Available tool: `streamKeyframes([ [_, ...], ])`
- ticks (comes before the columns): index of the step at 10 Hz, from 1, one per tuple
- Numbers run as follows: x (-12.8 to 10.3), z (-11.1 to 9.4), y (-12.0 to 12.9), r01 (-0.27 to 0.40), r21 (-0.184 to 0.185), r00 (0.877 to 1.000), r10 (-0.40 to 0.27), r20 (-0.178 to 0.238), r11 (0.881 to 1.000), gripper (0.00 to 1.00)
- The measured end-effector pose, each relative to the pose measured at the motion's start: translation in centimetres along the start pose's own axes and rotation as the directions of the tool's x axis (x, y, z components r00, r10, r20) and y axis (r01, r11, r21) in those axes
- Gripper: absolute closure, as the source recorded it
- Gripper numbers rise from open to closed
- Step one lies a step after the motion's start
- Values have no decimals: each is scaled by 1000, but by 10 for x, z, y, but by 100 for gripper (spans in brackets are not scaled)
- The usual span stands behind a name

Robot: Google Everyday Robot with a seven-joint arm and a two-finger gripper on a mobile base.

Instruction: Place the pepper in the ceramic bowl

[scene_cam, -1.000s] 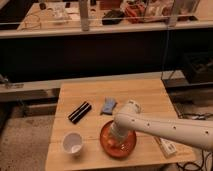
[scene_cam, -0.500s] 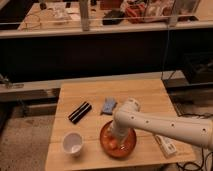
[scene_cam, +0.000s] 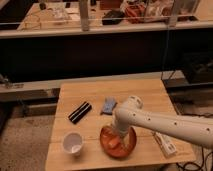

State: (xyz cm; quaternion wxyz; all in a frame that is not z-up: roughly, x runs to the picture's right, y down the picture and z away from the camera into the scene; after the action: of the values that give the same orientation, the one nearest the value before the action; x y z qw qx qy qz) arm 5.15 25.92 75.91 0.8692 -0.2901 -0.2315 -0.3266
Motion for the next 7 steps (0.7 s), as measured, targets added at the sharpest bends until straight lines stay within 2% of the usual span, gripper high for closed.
streamKeyframes([
  [2, 5, -1, 0, -19, 32, 998, 17, 54, 999, 20],
  [4, 6, -1, -2, -26, 45, 995, 22, 95, 999, 20],
  [7, 7, -1, -2, -30, 49, 994, 25, 102, 998, 20],
])
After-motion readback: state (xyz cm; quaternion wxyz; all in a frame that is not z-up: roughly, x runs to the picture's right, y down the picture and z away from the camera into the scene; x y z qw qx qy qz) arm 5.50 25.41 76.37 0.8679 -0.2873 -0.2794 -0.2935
